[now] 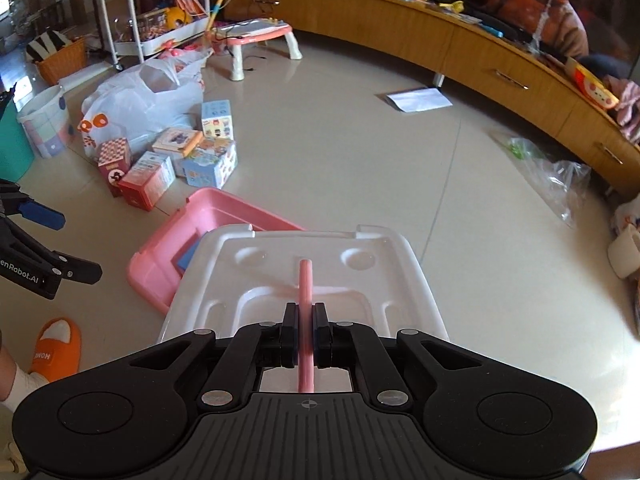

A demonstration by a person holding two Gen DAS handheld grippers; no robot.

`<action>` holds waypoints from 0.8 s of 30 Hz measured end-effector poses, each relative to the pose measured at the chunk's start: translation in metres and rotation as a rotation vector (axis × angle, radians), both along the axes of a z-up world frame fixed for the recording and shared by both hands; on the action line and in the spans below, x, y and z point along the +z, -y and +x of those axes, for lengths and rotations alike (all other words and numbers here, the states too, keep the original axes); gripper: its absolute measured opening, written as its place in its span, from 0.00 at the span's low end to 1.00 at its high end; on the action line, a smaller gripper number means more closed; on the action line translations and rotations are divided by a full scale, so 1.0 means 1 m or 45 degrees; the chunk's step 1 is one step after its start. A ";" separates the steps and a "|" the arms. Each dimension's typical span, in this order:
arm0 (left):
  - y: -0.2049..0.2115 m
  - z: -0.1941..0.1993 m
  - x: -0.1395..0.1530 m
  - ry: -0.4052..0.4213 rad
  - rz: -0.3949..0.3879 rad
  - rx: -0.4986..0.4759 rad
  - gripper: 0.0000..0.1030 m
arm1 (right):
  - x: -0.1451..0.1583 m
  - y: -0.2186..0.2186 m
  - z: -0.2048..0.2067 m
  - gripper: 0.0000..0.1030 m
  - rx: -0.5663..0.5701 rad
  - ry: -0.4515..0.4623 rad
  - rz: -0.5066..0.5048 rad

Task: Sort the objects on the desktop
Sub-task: 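Lift the white lid by its handle with the right tool, then carry the white lid over the pink tub with the right tool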

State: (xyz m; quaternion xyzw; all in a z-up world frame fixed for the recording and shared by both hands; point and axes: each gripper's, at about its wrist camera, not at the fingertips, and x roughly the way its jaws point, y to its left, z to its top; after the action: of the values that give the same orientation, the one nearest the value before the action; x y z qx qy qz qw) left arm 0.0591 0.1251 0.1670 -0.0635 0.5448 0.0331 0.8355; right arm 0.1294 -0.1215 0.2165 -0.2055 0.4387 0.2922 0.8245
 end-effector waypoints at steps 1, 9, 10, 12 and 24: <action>-0.006 0.001 -0.001 -0.007 0.001 0.017 0.92 | -0.003 -0.012 0.004 0.05 0.032 -0.004 0.003; -0.049 0.014 -0.017 -0.069 0.047 0.089 0.92 | -0.051 -0.089 0.030 0.05 0.239 -0.061 0.050; -0.053 0.017 -0.020 -0.077 0.042 0.086 0.92 | -0.060 -0.096 0.032 0.05 0.272 -0.079 0.053; -0.057 0.025 -0.024 -0.089 0.041 0.068 0.92 | -0.076 -0.105 0.037 0.05 0.315 -0.118 0.038; -0.019 0.091 -0.057 -0.082 0.149 -0.340 0.92 | -0.105 -0.109 0.071 0.08 0.335 -0.236 0.004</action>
State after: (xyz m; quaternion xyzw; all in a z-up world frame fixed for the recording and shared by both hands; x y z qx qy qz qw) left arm 0.1502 0.1436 0.1099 0.0593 0.5721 -0.0447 0.8168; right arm 0.2002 -0.0121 0.1120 -0.2321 0.4819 0.4160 0.7354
